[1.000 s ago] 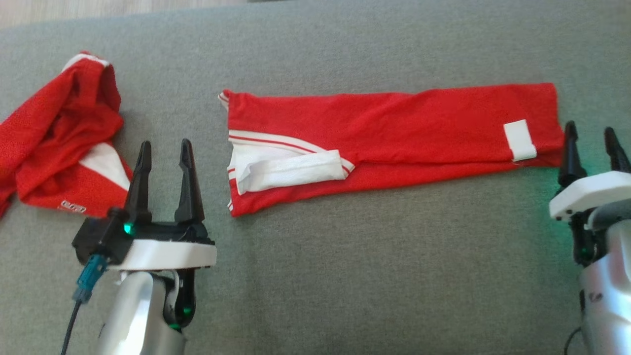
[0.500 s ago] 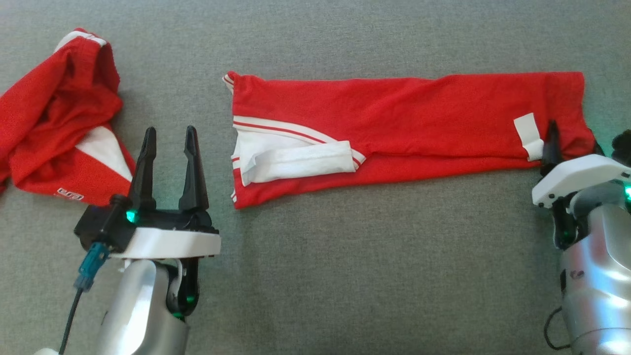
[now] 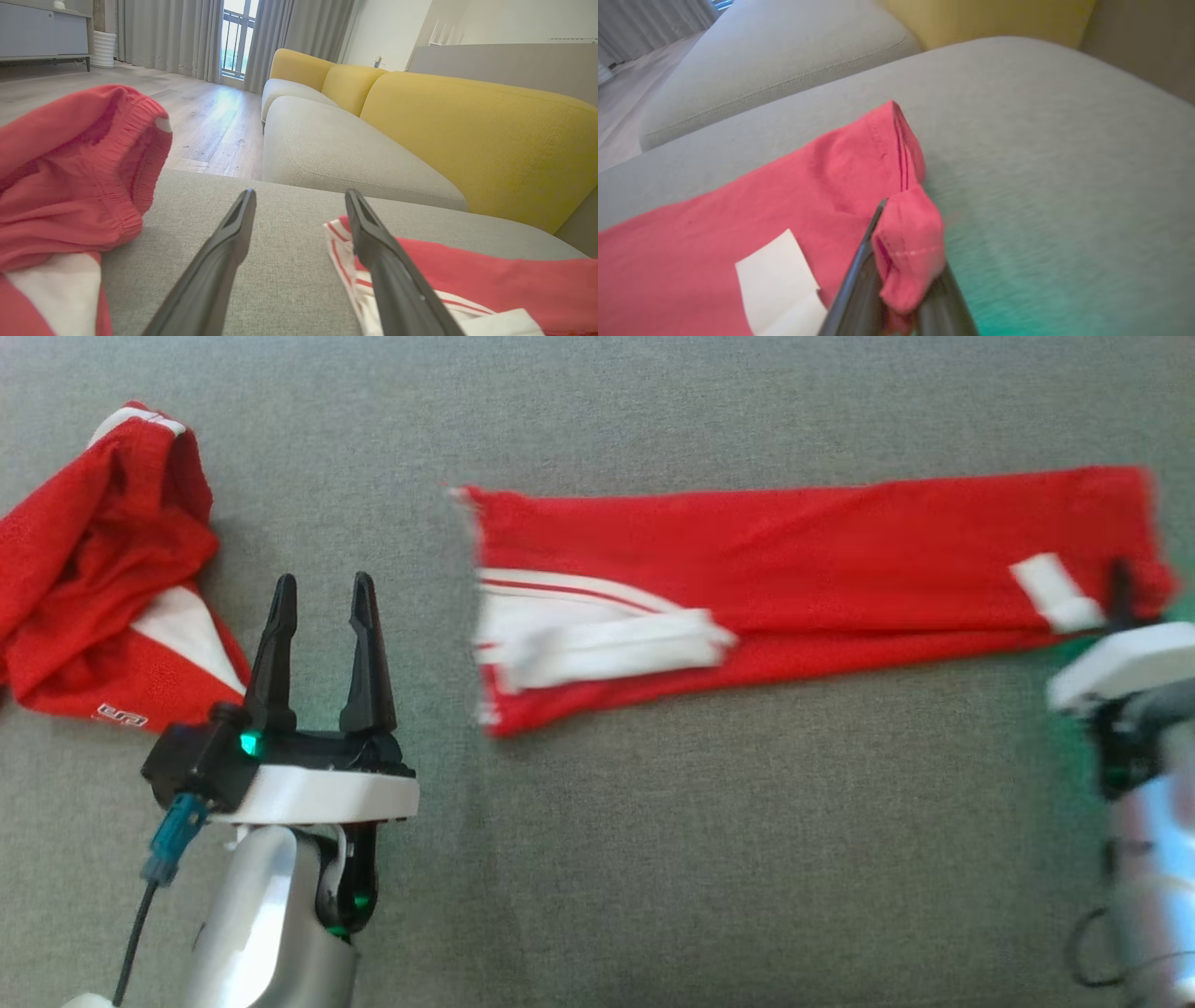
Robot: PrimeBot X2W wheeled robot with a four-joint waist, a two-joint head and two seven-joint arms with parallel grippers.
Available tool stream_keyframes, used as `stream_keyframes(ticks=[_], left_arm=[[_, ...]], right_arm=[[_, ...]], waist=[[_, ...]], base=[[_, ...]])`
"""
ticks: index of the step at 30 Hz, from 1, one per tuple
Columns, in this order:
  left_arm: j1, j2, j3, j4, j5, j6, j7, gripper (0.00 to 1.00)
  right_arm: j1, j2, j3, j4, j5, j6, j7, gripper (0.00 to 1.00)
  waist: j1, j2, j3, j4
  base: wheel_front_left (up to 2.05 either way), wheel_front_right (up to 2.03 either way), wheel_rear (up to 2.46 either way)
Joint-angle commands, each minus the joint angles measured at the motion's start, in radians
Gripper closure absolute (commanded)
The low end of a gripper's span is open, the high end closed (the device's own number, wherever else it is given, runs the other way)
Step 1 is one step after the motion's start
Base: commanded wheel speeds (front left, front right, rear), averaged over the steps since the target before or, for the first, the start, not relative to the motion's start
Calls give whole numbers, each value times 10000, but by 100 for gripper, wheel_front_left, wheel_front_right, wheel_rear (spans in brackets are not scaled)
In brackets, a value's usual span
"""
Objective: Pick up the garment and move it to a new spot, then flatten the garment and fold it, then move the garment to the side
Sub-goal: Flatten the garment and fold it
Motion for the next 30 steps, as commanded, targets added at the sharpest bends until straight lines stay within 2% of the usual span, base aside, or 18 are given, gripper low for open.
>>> stream_keyframes(ticks=[1,5,8,14,21,25,30], left_arm=[[-294,71,261,-286,41,-44,-63,0],[-248,70,302,-261,37,-52,-63,0],[-204,70,301,-218,42,-61,-63,0],[-36,70,385,-145,22,-74,-63,0],[272,70,393,-95,-25,-73,-63,0],[524,70,369,-64,-82,-37,-63,0],[805,70,382,-163,-192,22,-63,0]], right_arm=[[-52,-450,-48,-258,13,-7,-151,100],[-130,-1213,-803,-71,-408,-7,-249,100],[-302,-1532,-1432,109,-785,-7,-369,100],[-675,-1124,-1664,43,-1230,-7,-563,100],[-784,-6,-672,-597,-1156,-7,-532,100],[-589,591,186,-1067,-709,-7,-232,100],[-114,973,1667,-1800,-106,-7,129,100]], waist=[[-1,0,-35,-12],[-1,0,-118,-43],[-1,0,-211,-55],[-1,0,-579,-130],[-1,0,-1250,-211],[-1,0,-1676,-182],[-1,0,-1915,-79]], base=[[0,0,0],[0,0,0],[0,0,0],[0,0,0],[0,0,0],[0,0,0],[0,0,0]])
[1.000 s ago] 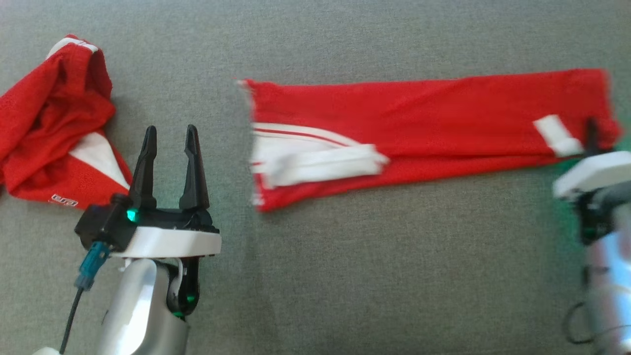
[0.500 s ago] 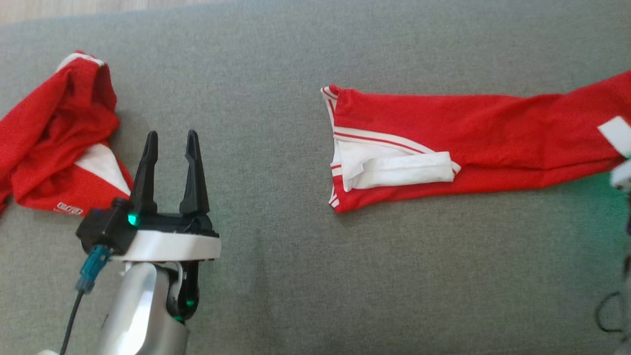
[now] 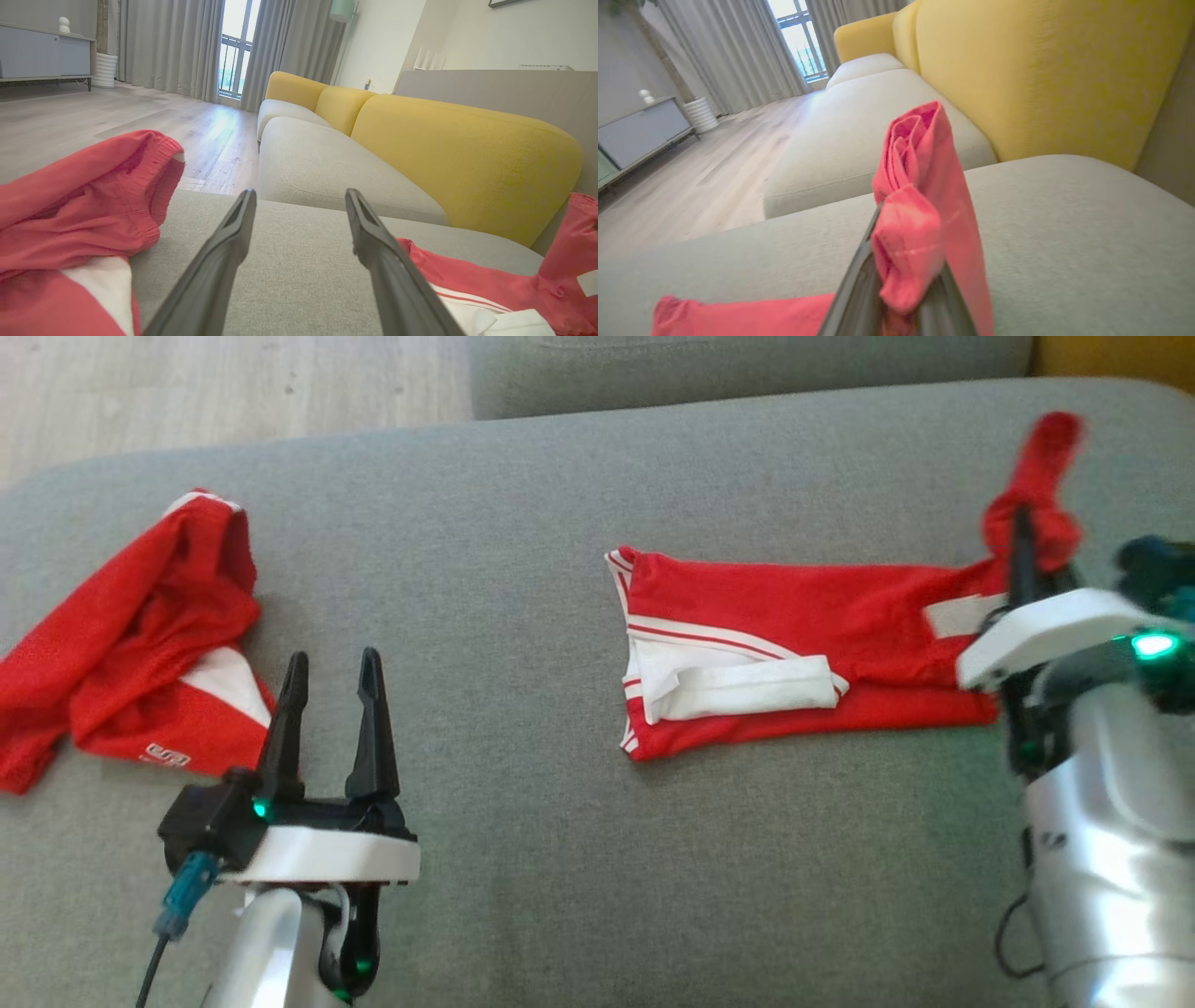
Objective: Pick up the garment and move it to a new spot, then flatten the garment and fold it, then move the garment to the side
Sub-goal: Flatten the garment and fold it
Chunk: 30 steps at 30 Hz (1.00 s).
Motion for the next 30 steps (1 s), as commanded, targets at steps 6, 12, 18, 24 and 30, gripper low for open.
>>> stream_keyframes(ticks=[6,12,18,24,30], left_arm=[[-77,72,192,-320,-136,98,-63,0],[-109,72,115,-322,-167,121,-63,0],[-194,72,34,-331,-254,157,-63,0],[-213,72,13,-282,-279,185,-63,0],[-212,72,85,-252,-255,203,-63,0]], right_arm=[[562,224,3013,-1092,2346,-7,392,100],[757,227,4705,-1117,3482,-7,273,100],[621,228,6065,-726,4328,-7,45,100],[626,228,7120,-222,5284,-7,-196,100],[427,228,8108,-190,6558,-7,-690,0]], waist=[[2,0,-147,390],[2,0,-61,637],[2,0,100,918],[2,0,173,1076],[2,0,179,995]], base=[[0,0,0],[0,0,0],[0,0,0],[0,0,0],[0,0,0]])
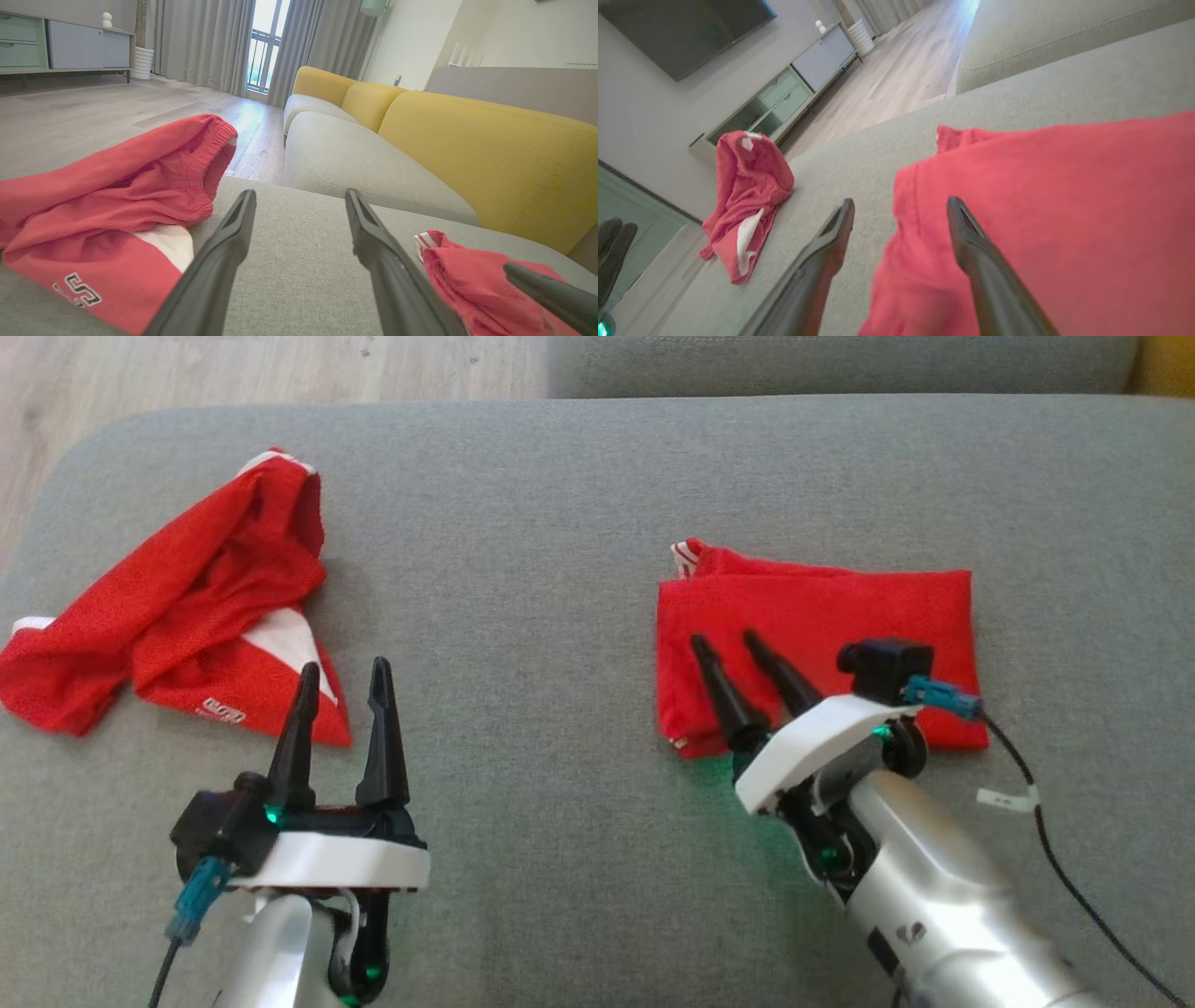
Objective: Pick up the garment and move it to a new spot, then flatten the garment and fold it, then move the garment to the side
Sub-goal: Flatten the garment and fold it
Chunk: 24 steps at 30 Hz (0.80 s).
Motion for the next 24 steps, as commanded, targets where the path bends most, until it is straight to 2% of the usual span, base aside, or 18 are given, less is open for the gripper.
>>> stream_keyframes(ticks=[1,5,9,12,16,18,24], left_arm=[[-371,68,359,-283,-52,45,-63,0],[-385,68,362,-318,-101,40,-63,0],[-441,68,354,-515,-71,24,-63,0],[-493,68,354,-703,-73,16,-63,0],[-502,68,332,-962,-107,7,-63,0],[-489,68,323,-1113,-102,4,-63,0],[-372,68,271,-1211,-49,-48,-63,0]], right_arm=[[-493,138,80,-173,131,-7,-295,0],[-947,138,-202,349,49,-7,-759,0],[-1377,137,-1121,1091,-1069,-7,-1134,0],[-1345,-163,-1925,1075,-1641,-7,-1246,0],[-954,-833,-2943,463,-2563,-7,-1285,0],[-378,-1117,-3904,-423,-3546,-7,-1289,0],[1096,-622,-5412,-2253,-5397,-7,-1291,0]], waist=[[0,0,-4,-70],[0,0,1,-289],[0,0,43,-529],[0,0,60,-669],[0,0,86,-852],[0,0,114,-980],[0,0,135,-1199]], base=[[0,0,0],[0,0,0],[0,0,0],[0,0,0],[0,0,0],[0,0,0],[0,0,0]])
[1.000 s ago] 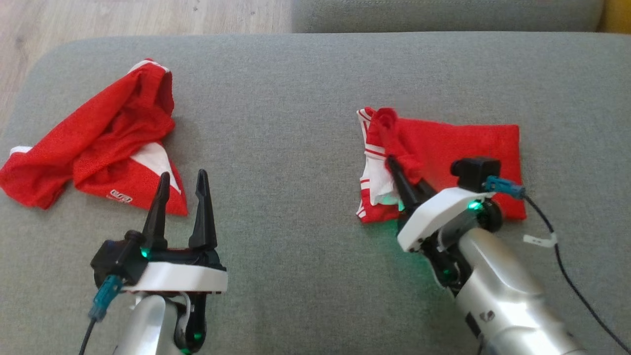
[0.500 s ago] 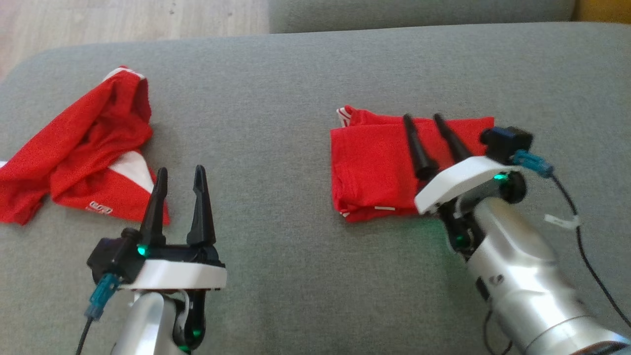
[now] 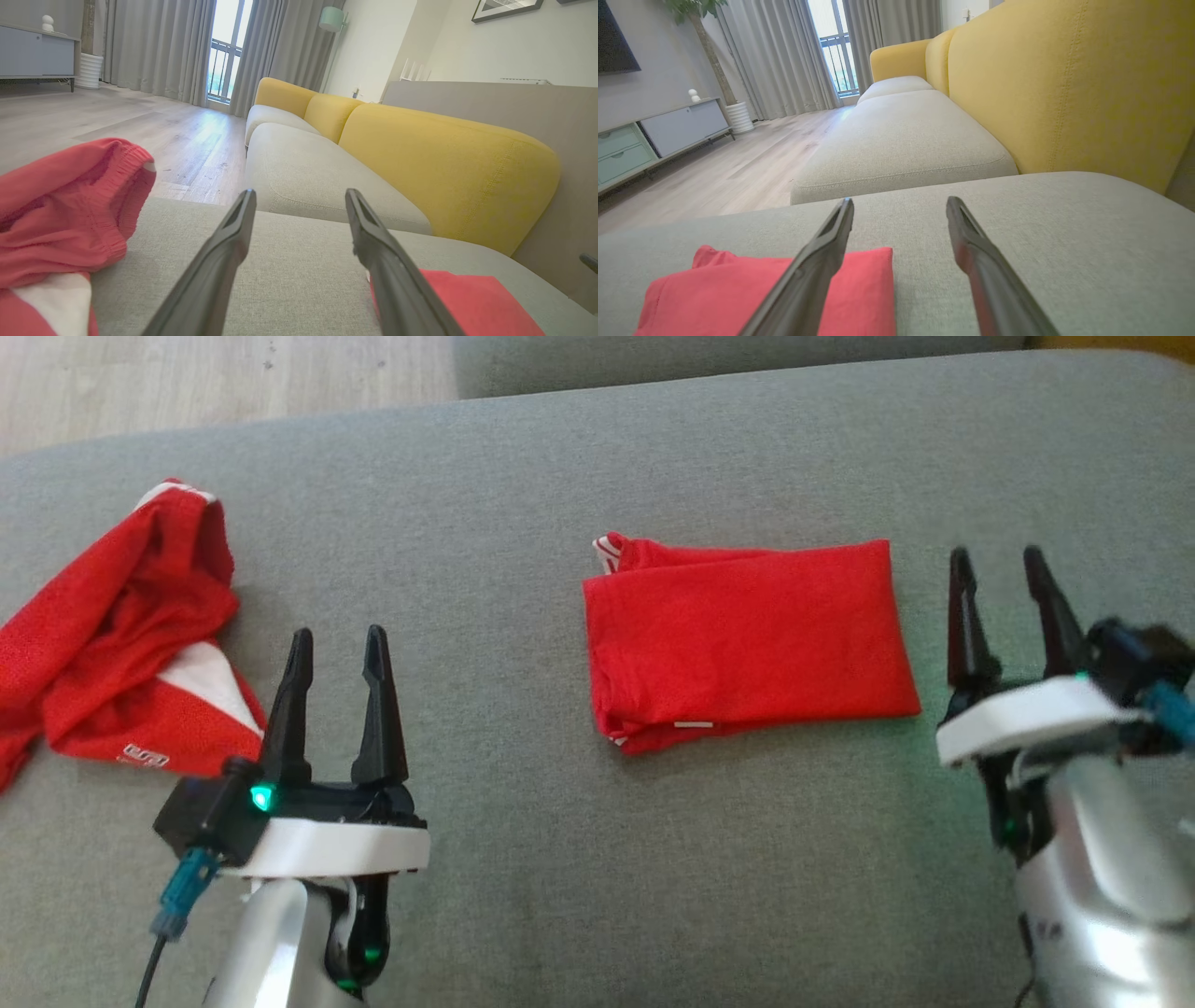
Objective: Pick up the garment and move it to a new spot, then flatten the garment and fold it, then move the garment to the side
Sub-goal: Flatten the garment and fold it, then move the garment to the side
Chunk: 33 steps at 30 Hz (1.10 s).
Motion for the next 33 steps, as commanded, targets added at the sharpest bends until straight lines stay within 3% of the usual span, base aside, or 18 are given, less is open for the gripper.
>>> stream_keyframes(ticks=[1,7,18,33], left_arm=[[-296,70,304,-356,20,-44,-63,0],[-69,70,472,-408,166,-94,-63,0],[-149,70,407,-458,190,-121,-63,0],[-694,70,1,-333,95,-164,-63,0]], right_arm=[[139,214,35,-621,-353,-7,-106,0],[1245,830,-609,-1785,-1131,-7,-107,0],[1316,969,-734,-1896,-1494,-7,-73,0],[59,974,-1207,356,-1445,-7,1422,0]], waist=[[-1,-1,-4,-58],[-1,-1,-41,-203],[-1,-1,192,-68],[-1,-1,1244,722]], base=[[0,0,0],[0,0,0],[0,0,0],[0,0,0]])
